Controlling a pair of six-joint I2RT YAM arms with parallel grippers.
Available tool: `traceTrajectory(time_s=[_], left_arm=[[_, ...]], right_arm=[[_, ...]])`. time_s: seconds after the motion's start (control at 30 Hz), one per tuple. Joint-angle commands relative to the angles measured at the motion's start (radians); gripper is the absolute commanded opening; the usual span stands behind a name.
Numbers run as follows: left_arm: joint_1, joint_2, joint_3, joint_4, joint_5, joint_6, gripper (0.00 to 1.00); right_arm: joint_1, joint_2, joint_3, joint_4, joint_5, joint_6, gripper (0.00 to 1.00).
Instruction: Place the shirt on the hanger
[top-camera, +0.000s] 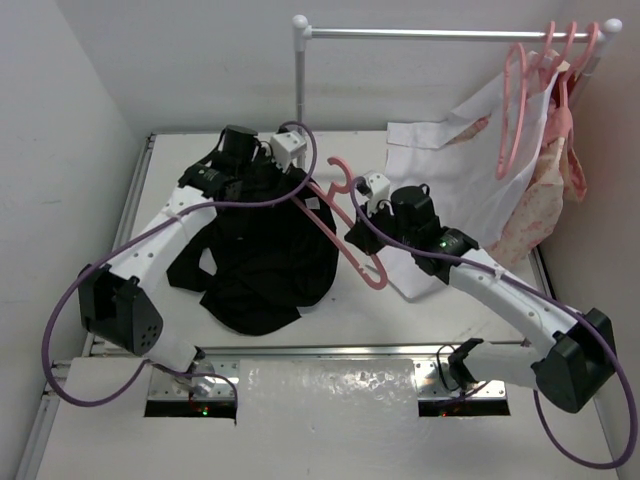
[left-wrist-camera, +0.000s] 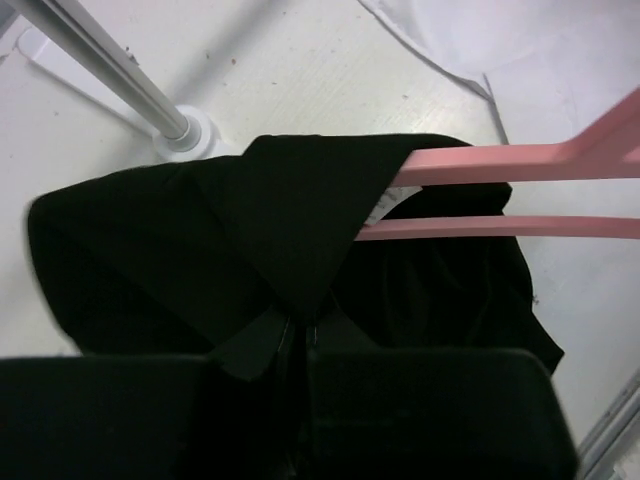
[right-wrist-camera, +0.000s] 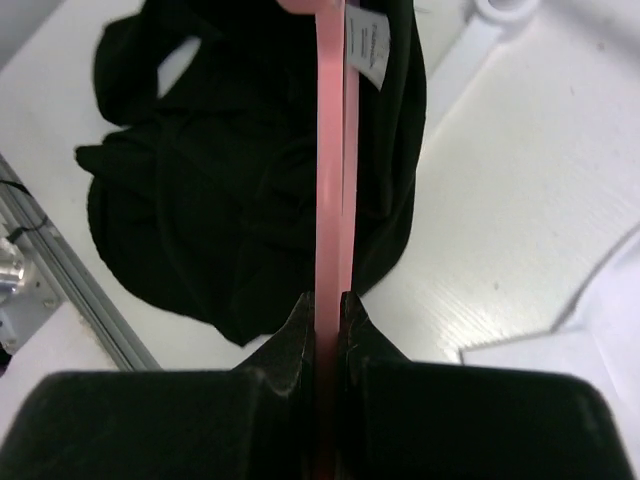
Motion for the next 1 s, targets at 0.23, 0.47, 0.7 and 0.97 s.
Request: traceTrajectory(time_s=[0.23, 0.47, 0.7, 0.97], left_arm=[[-0.119, -0.193, 0.008, -0.134, 0.127, 0.083, 0.00], [-0.143, -0.273, -0.007, -0.276, 0.179, 0.218, 0.08], [-0.138, -0.394, -0.026, -0.400, -0.013, 0.376, 0.94], [-0.104, -0.396, 0.113, -0.318, -0.369, 0.577, 0.89]], right_arm=[[0.047, 0.117, 0.057, 0.392, -0.103, -0.054, 0.00], [0.045, 0.182, 0.103, 0.424, -0.179, -0.093, 0.00], [0.044, 0.182, 0.010, 0.489, -0.234, -0.148, 0.00], [0.042, 0.217, 0.009, 0.524, -0.279, -0.150, 0.00]])
